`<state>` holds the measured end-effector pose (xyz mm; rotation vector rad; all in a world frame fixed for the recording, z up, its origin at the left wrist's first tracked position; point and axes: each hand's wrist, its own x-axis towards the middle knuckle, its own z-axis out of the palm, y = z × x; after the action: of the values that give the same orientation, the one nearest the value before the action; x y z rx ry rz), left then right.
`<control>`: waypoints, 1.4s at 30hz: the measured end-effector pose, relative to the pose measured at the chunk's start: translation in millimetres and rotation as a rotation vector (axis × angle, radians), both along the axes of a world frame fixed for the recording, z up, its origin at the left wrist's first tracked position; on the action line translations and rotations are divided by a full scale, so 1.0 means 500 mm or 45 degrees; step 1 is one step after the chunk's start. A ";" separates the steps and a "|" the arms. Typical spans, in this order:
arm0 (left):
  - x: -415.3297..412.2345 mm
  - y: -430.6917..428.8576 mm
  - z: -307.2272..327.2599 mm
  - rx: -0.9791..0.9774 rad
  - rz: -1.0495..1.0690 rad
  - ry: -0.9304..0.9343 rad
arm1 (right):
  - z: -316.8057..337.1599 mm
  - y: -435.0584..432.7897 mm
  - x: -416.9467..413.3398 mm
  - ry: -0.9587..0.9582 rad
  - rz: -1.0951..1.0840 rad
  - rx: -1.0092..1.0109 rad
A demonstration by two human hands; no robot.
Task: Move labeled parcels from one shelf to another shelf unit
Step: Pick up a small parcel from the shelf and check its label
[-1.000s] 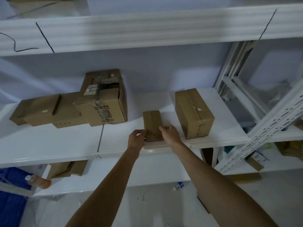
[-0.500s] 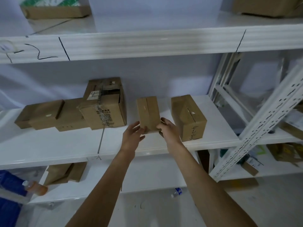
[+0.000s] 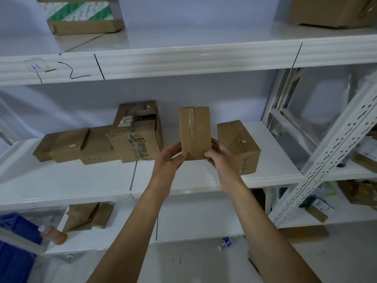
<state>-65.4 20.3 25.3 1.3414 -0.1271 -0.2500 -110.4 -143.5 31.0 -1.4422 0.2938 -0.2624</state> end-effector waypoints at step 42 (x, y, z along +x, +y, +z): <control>0.001 -0.017 0.053 0.135 -0.184 0.071 | -0.012 0.035 -0.034 -0.112 -0.029 -0.295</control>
<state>-65.0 11.9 51.9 1.4311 -0.1658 -0.4208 -127.4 -125.9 24.8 -1.6512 0.2129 -0.3875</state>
